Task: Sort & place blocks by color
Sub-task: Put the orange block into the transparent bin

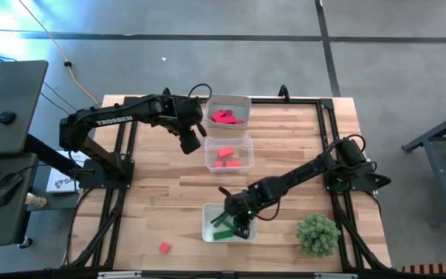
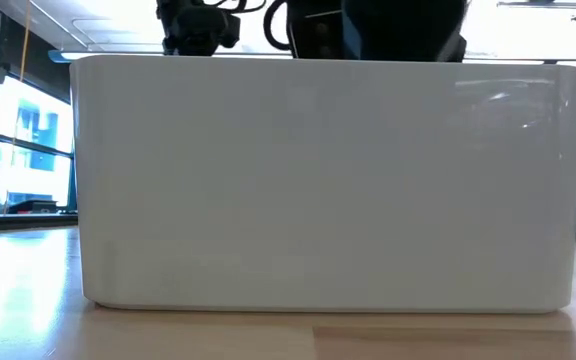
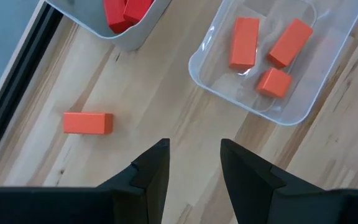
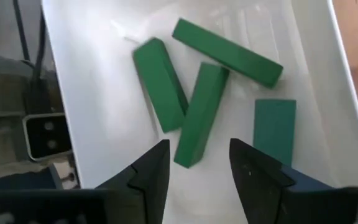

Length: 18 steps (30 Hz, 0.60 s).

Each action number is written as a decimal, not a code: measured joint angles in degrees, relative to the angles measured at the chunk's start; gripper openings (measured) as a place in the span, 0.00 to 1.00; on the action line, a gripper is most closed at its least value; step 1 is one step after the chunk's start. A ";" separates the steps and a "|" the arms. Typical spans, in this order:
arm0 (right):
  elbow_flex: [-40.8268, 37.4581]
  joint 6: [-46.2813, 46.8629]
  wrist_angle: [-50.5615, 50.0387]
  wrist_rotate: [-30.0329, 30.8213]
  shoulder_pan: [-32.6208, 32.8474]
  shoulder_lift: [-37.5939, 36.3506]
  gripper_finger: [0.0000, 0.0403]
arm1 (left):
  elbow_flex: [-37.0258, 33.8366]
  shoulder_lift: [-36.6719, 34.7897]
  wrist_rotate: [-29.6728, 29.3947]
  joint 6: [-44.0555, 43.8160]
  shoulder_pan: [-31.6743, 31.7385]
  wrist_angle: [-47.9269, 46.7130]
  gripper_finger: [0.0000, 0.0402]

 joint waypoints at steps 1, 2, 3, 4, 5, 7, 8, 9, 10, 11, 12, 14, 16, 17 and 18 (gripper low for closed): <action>0.00 0.79 0.48 0.00 -0.08 0.00 0.38 | 0.00 0.00 0.00 0.69 0.00 -0.02 0.33; 0.00 1.35 0.95 0.00 -0.25 0.00 0.38 | 0.00 0.00 -0.02 1.34 0.00 -0.12 0.33; 0.00 2.21 1.45 0.01 -0.28 0.00 0.38 | 0.00 0.00 -0.04 1.81 0.01 -0.40 0.33; 0.00 2.95 1.79 0.00 -0.42 0.00 0.38 | 0.00 0.00 -0.06 2.08 0.05 -0.79 0.33; 0.00 3.61 1.94 0.00 -0.58 0.00 0.39 | 0.00 0.00 -0.07 2.42 0.18 -1.13 0.33; 0.00 4.80 2.19 0.05 -0.97 -0.05 0.39 | 0.00 0.00 -0.07 3.33 0.44 -1.93 0.33; 0.00 5.35 2.29 0.05 -1.12 -0.12 0.39 | 0.00 0.00 -0.09 4.10 0.63 -2.63 0.33; 0.00 6.01 2.38 0.04 -1.41 -0.17 0.39 | 0.00 0.00 -0.07 4.82 0.87 -3.12 0.33; 0.00 6.47 2.37 0.07 -1.64 -0.27 0.39 | 0.00 0.00 -0.09 5.46 1.12 -3.37 0.33; 0.00 7.02 2.31 0.07 -1.88 -0.35 0.39 | 0.00 0.00 -0.09 5.93 1.31 -3.75 0.33; 0.00 7.05 2.43 0.11 -2.22 -0.41 0.39 | 0.00 0.00 -0.09 6.01 1.55 -4.17 0.33; 0.00 6.98 2.49 0.23 -2.87 -0.56 0.39 | 0.00 0.00 -0.09 6.03 2.10 -4.24 0.33; 0.00 6.06 2.67 1.33 -3.57 -0.81 0.39 | 0.00 0.00 -0.08 6.03 2.87 -4.25 0.33; 0.00 5.40 2.55 2.28 -3.93 -1.11 0.39 | 0.00 0.00 -0.07 6.04 3.42 -4.26 0.33; 0.00 4.33 2.28 3.34 -4.37 -1.41 0.39 | 0.00 0.00 -0.07 6.03 3.98 -4.26 0.33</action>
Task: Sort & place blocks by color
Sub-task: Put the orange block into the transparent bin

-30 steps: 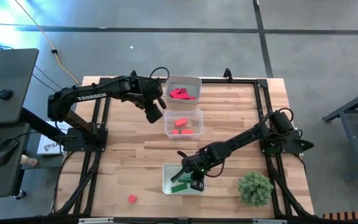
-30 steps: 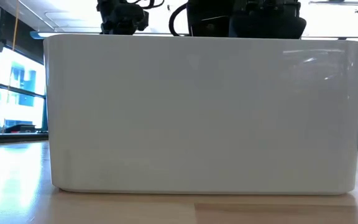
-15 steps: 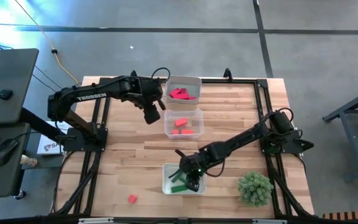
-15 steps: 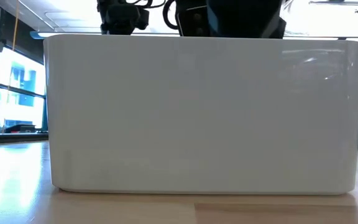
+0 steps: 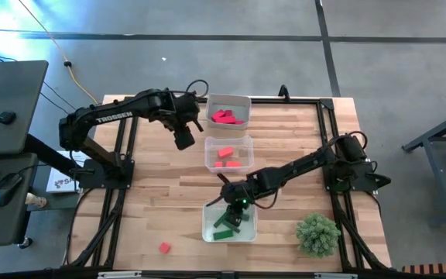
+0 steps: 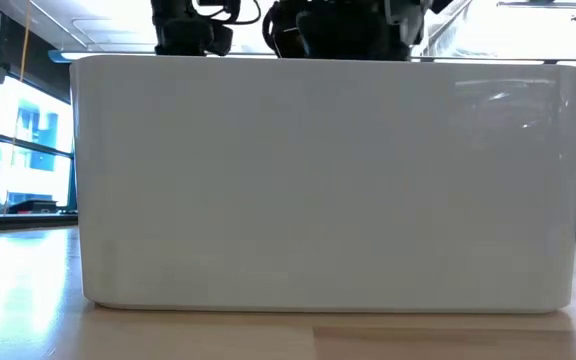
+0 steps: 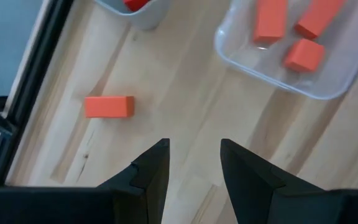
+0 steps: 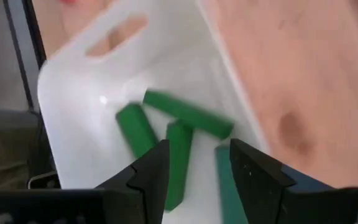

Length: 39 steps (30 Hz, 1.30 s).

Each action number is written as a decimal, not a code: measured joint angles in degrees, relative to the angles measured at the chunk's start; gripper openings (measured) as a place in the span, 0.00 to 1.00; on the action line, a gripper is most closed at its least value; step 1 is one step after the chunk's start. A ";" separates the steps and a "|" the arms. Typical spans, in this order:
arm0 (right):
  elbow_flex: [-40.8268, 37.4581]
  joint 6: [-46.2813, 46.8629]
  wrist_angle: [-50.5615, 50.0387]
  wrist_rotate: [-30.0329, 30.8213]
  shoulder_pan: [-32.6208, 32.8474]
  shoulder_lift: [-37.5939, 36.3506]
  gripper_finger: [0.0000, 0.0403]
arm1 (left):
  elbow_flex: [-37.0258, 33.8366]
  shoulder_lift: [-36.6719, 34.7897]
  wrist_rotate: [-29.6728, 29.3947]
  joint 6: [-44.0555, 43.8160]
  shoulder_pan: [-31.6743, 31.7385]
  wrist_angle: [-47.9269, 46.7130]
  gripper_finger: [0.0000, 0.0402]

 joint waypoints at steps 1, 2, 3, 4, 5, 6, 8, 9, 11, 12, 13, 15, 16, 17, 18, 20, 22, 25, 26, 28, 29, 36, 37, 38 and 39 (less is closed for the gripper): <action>0.00 -1.02 0.04 0.62 -0.51 -0.41 0.39 | 0.00 0.00 -0.02 0.00 0.66 0.02 0.33; 0.00 -2.17 -0.06 1.49 -1.05 -0.85 0.39 | 0.00 0.00 -0.02 0.00 1.45 0.06 0.33; 0.00 -3.23 -0.12 1.91 -1.70 -1.35 0.39 | 0.00 0.00 0.00 0.00 2.19 0.18 0.33; 0.00 -4.34 -0.43 2.21 -2.36 -1.97 0.39 | 0.00 0.00 -0.01 -0.01 2.92 0.30 0.33; 0.00 -5.21 -0.66 2.32 -3.11 -2.53 0.39 | 0.00 0.00 0.00 -0.02 3.79 0.38 0.33; 0.00 -6.18 -0.73 2.28 -3.90 -3.15 0.39 | 0.00 0.00 0.00 -0.06 4.60 0.41 0.33; 0.00 -8.28 -1.52 2.22 -5.55 -4.33 0.39 | 0.00 0.00 0.00 -0.42 6.37 0.44 0.33; 0.00 -9.49 -1.84 2.20 -6.36 -4.93 0.39 | 0.00 0.00 -0.02 -0.49 7.23 0.53 0.33; 0.00 -11.85 -2.10 2.16 -8.10 -6.14 0.39 | 0.00 0.00 -0.02 -1.52 8.75 0.63 0.33; 0.00 -13.00 -2.57 2.12 -8.99 -6.79 0.39 | 0.00 0.00 -0.02 -2.16 9.57 0.73 0.33; 0.00 -14.12 -2.71 2.08 -9.93 -7.37 0.39 | 0.00 0.00 0.00 -2.76 10.28 0.91 0.33; 0.00 -16.40 -3.13 2.06 -11.74 -8.57 0.39 | 0.00 0.00 0.00 -3.75 11.62 1.15 0.33; 0.00 -17.44 -3.37 2.06 -12.61 -9.20 0.39 | 0.00 0.00 0.01 -4.31 12.24 1.24 0.33; 0.00 -18.61 -3.83 2.05 -13.57 -9.80 0.39 | 0.00 0.00 0.01 -4.84 12.87 1.26 0.33; 0.00 -19.73 -3.98 2.04 -14.53 -10.37 0.39 | 0.00 0.00 0.04 -5.22 13.54 1.25 0.33; 0.00 -21.94 -4.82 2.04 -16.44 -11.62 0.39 | 0.00 0.00 0.04 -6.01 14.74 1.26 0.33; 0.00 -24.30 -5.53 1.98 -18.29 -12.90 0.39 | 0.00 0.00 0.04 -7.42 15.82 1.29 0.33; 0.00 -27.95 -7.20 1.85 -21.02 -14.65 0.39 | 0.00 0.00 0.05 -10.11 17.30 1.30 0.33; 0.00 -29.12 -7.53 1.83 -21.93 -15.30 0.39 | 0.00 0.00 0.07 -11.07 17.82 1.34 0.33; 0.00 -31.44 -8.82 1.82 -23.70 -16.46 0.39 | 0.00 0.00 -0.03 -13.23 18.71 1.38 0.33; 0.00 -32.48 -9.26 1.82 -24.59 -16.99 0.39 | 0.00 0.00 -0.15 -14.19 19.13 1.52 0.33; 0.00 -39.65 -11.55 1.82 -29.97 -19.49 0.39 | 0.00 0.00 -0.51 -21.19 20.54 1.92 0.36; 0.00 -40.69 -11.76 1.71 -30.65 -19.59 0.39 | 0.00 0.02 -0.52 -22.25 20.54 1.92 0.37; 0.00 -41.48 -12.61 1.65 -31.29 -19.61 0.39 | 0.00 0.11 -0.52 -23.40 20.54 1.92 0.39; 0.00 -42.32 -13.29 1.64 -31.81 -19.64 0.39 | 0.00 0.28 -0.54 -24.65 20.54 1.95 0.40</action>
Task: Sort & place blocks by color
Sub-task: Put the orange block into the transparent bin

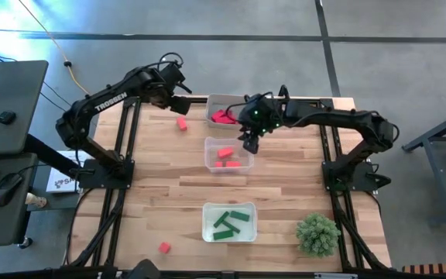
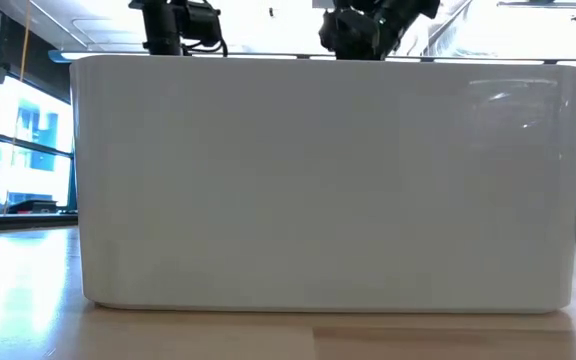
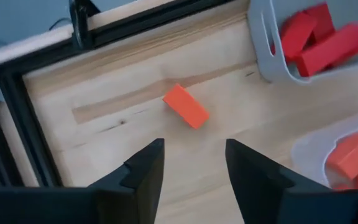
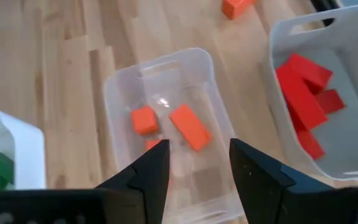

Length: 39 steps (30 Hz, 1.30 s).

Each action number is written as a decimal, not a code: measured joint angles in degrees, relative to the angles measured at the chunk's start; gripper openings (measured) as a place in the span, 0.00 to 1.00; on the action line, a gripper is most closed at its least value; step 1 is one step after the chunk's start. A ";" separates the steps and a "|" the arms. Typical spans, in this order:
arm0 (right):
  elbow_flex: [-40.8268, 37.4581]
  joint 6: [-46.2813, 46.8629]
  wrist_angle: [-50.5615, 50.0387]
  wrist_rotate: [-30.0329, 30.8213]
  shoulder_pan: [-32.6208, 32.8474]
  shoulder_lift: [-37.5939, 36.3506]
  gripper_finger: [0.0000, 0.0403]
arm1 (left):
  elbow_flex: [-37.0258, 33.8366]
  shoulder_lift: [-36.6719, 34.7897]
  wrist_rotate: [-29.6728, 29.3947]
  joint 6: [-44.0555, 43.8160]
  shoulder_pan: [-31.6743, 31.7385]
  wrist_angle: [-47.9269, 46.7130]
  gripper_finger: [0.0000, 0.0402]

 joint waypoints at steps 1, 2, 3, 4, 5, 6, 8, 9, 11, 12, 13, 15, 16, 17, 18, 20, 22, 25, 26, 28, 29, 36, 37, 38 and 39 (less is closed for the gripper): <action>0.00 -0.89 -0.33 -0.02 -0.53 -0.02 0.39 | 0.00 0.26 -0.24 -1.80 -0.02 0.18 0.42; 0.00 -1.73 -0.82 0.00 -1.05 -0.02 0.39 | 0.00 0.58 -0.44 -4.09 -0.02 0.38 0.43; 0.00 -2.58 -1.56 0.00 -1.54 -0.02 0.39 | 0.00 0.96 -0.77 -6.81 -0.02 0.40 0.44; 0.00 -3.27 -2.17 0.00 -1.98 -0.02 0.39 | 0.00 1.43 -1.10 -9.36 -0.02 0.43 0.46; 0.00 -4.03 -2.62 0.00 -2.43 -0.02 0.39 | 0.00 1.95 -1.10 -11.42 -0.02 0.43 0.46; 0.00 -4.72 -2.99 0.00 -2.88 -0.02 0.39 | 0.00 2.53 -1.07 -13.18 -0.02 0.44 0.47; 0.00 -5.76 -3.83 0.00 -3.65 -0.02 0.39 | 0.00 3.79 -1.01 -16.06 -0.02 0.60 0.48; 0.00 -6.18 -3.99 0.00 -3.98 -0.02 0.39 | 0.00 4.43 -0.67 -17.45 -0.02 0.70 0.48; 0.00 -7.18 -4.47 0.00 -4.52 -0.04 0.39 | 0.01 5.96 0.55 -20.05 -0.02 0.77 0.48; 0.00 -7.60 -4.63 0.01 -4.72 -0.04 0.39 | 0.00 6.77 1.28 -21.12 -0.02 0.81 0.48; 0.00 -7.84 -4.75 0.00 -4.86 -0.04 0.39 | 0.00 7.56 1.86 -21.93 -0.02 0.82 0.48; 0.00 -8.80 -4.83 0.02 -5.09 -0.04 0.39 | 0.00 9.09 2.20 -22.54 -0.02 1.39 0.48; 0.00 -9.17 -4.83 0.02 -5.13 -0.04 0.39 | 0.00 9.87 2.25 -22.86 -0.02 2.12 0.48; 0.00 -9.44 -4.83 0.00 -5.13 -0.04 0.39 | 0.02 10.69 2.25 -23.27 -0.02 2.85 0.48; 0.00 -9.79 -4.81 0.00 -5.13 -0.04 0.39 | 0.00 11.40 2.25 -23.43 -0.02 3.65 0.48; 0.00 -10.34 -4.83 0.00 -5.11 -0.04 0.39 | 0.00 12.60 2.25 -23.44 0.04 5.22 0.48; 0.00 -10.43 -4.81 0.00 -5.11 -0.04 0.39 | 0.00 13.68 2.33 -23.45 0.28 6.57 0.48; 0.00 -10.44 -4.81 0.00 -5.11 -0.04 0.39 | 0.00 15.22 2.17 -23.84 0.85 7.69 0.48; 0.00 -10.45 -4.80 0.00 -5.11 -0.04 0.39 | 0.00 15.60 2.06 -24.11 1.11 8.09 0.48; 0.00 -10.58 -4.80 0.01 -5.11 -0.04 0.39 | 0.00 16.38 1.62 -25.48 1.49 8.08 0.48; 0.00 -10.63 -4.79 0.02 -5.11 -0.04 0.39 | 0.01 16.80 0.93 -26.50 1.49 8.12 0.48; 0.00 -10.63 -4.72 0.02 -5.11 -0.04 0.39 | 0.02 19.61 0.51 -32.10 1.44 8.01 0.48; 0.00 -10.65 -4.72 0.02 -5.11 -0.04 0.39 | 0.02 19.96 0.52 -32.77 1.44 7.95 0.48; 0.00 -10.65 -4.70 0.02 -5.11 -0.04 0.39 | 0.02 20.19 0.52 -33.53 1.44 7.97 0.48; 0.00 -10.64 -4.70 0.02 -5.11 -0.04 0.39 | 0.02 20.41 0.52 -34.15 1.43 7.98 0.48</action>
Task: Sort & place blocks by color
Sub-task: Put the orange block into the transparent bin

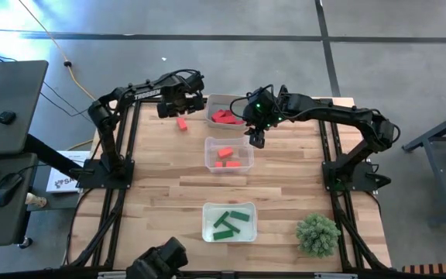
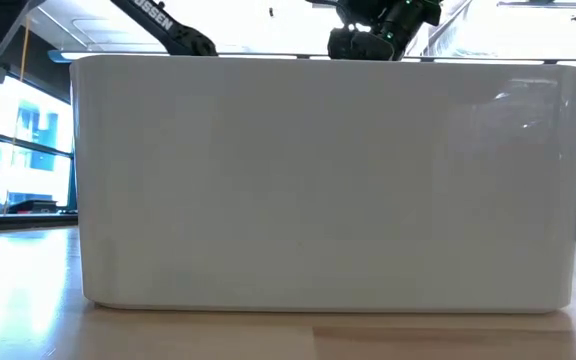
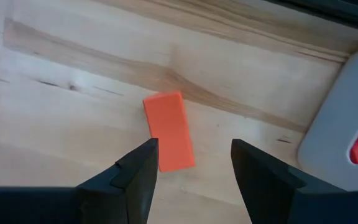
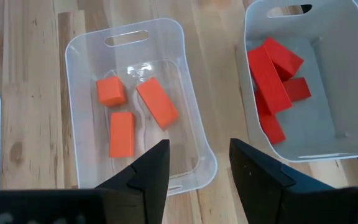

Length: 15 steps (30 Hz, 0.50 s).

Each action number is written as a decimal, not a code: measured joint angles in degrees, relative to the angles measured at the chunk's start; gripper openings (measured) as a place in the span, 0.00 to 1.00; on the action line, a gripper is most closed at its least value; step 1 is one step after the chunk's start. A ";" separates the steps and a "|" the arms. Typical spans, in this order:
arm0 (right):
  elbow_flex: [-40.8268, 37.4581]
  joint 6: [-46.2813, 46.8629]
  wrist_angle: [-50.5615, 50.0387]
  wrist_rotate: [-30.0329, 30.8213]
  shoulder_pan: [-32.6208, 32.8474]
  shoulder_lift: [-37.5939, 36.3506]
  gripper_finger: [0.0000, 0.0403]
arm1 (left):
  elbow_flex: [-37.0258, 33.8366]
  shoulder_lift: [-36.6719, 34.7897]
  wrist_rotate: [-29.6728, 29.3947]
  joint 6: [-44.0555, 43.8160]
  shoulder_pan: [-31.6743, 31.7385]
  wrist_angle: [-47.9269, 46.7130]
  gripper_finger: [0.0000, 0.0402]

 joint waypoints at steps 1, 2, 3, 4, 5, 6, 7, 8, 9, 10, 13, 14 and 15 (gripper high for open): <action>0.00 -0.01 0.00 0.00 0.00 0.00 0.39 | 0.00 0.20 0.00 -0.25 -0.01 -0.02 0.48; 0.00 -0.01 -0.02 0.00 0.00 0.00 0.39 | 0.00 0.43 0.00 -0.27 -0.01 -0.01 0.48; 0.00 -0.02 -0.01 0.00 0.00 0.00 0.39 | 0.00 0.64 0.00 -0.25 0.04 -0.02 0.48; 0.00 0.01 -0.01 0.00 0.00 0.00 0.39 | 0.00 0.82 0.02 -0.23 0.22 -0.14 0.48; 0.00 0.00 -0.02 0.00 0.00 0.00 0.39 | -0.06 0.86 0.20 -0.23 0.39 -0.27 0.48; 0.00 0.00 -0.02 0.00 0.00 0.00 0.39 | -0.32 0.83 0.18 -0.25 0.55 -0.07 0.48; 0.00 0.01 -0.02 0.00 0.00 0.00 0.39 | -0.60 0.80 0.17 -0.32 0.68 0.08 0.48; 0.00 0.01 -0.02 0.00 0.00 0.00 0.39 | -0.90 0.82 0.17 -0.28 0.85 0.00 0.48; 0.00 0.00 -0.02 0.00 0.00 0.00 0.39 | -1.31 0.82 0.25 -0.18 1.15 -0.04 0.48; 0.00 0.01 -0.02 0.00 0.00 0.00 0.39 | -1.72 0.82 0.46 0.14 1.28 -0.01 0.48; 0.00 0.01 -0.02 0.00 0.00 0.00 0.39 | -3.62 0.82 1.75 0.90 1.84 -0.04 0.48; 0.00 0.01 -0.02 0.00 0.00 0.00 0.39 | -4.25 0.82 2.18 1.31 1.89 -0.09 0.48; 0.00 0.00 -0.03 0.00 0.00 0.00 0.39 | -4.79 0.82 2.40 1.08 1.89 0.01 0.48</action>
